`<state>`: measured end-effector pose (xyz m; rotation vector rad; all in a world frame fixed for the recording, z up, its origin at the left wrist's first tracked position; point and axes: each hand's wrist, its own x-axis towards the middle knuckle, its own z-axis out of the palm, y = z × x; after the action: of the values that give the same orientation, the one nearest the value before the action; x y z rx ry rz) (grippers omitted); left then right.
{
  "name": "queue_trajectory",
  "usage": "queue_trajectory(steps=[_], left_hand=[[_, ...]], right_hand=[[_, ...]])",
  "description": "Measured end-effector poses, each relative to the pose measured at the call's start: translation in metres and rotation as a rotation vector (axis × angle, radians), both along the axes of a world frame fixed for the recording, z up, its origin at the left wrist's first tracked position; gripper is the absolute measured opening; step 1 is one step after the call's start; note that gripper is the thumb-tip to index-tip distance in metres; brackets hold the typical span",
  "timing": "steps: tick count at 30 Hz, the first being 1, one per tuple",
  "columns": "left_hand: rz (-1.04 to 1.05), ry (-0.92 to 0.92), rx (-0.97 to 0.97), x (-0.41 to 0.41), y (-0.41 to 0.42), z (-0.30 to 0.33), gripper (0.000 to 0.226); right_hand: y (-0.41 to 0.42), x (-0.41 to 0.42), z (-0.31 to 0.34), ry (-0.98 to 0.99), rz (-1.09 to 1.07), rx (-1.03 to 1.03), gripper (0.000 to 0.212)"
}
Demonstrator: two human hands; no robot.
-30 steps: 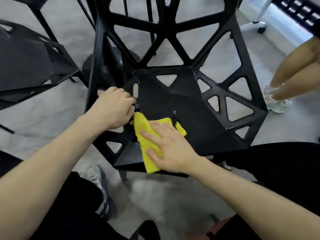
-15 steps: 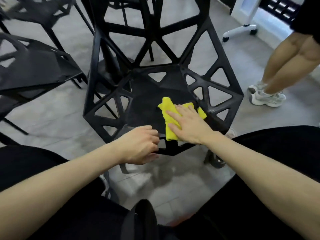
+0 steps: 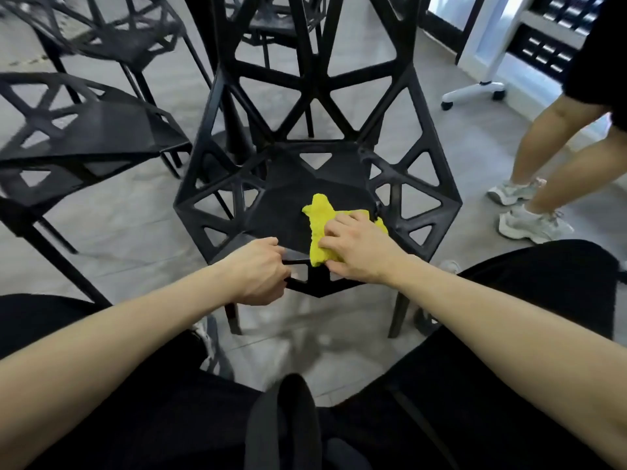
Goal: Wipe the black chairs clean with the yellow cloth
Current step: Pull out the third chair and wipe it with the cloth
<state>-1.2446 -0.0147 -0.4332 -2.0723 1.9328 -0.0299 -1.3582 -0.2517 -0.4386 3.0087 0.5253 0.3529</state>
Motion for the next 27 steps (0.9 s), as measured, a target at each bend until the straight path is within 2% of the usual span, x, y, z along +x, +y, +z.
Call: queue_trajectory(steps=[3,5,7,9,11,12,13,15,17,19,20,24,27], left_hand=[[0.133,0.085,0.109,-0.001,0.019,0.013,0.035],[0.252,0.263,-0.036,0.007,0.018,0.031,0.032],[0.356,0.405,-0.32,0.02,0.004,0.05,0.022],[0.43,0.578,-0.507,0.03,-0.023,0.07,0.054],[0.464,0.775,-0.524,0.037,-0.059,0.089,0.082],[0.477,0.835,-0.494,0.039,-0.076,0.1,0.082],[0.489,0.888,-0.445,0.042,-0.092,0.111,0.071],[0.517,1.01,-0.336,0.047,-0.119,0.124,0.038],[0.534,1.084,-0.336,0.048,-0.137,0.126,0.025],[0.563,1.069,-0.382,0.049,-0.151,0.122,0.03],[0.562,1.044,-0.392,0.051,-0.157,0.12,0.031],[0.49,0.949,-0.367,0.066,-0.17,0.101,0.036],[0.464,1.037,-0.409,0.074,-0.199,0.104,0.032]], right_hand=[[0.014,0.003,0.013,-0.017,-0.023,0.148,0.023],[0.01,0.009,0.04,-0.004,-0.154,0.342,0.026],[-0.007,0.014,0.075,-0.005,-0.305,0.544,0.025],[-0.027,0.017,0.11,0.021,-0.402,0.698,0.023],[-0.045,0.018,0.139,0.104,-0.448,0.858,0.022],[-0.053,0.019,0.151,0.13,-0.465,0.925,0.023],[-0.062,0.019,0.161,0.132,-0.481,1.002,0.024],[-0.081,0.019,0.171,0.113,-0.531,1.159,0.035],[-0.099,0.014,0.166,0.167,-0.6,1.149,0.044],[-0.115,0.007,0.149,0.25,-0.651,0.954,0.041],[-0.124,0.004,0.139,0.272,-0.674,0.939,0.038],[-0.155,-0.005,0.127,0.368,-0.679,1.184,0.027],[-0.187,-0.002,0.149,0.339,-0.673,1.085,0.023]])
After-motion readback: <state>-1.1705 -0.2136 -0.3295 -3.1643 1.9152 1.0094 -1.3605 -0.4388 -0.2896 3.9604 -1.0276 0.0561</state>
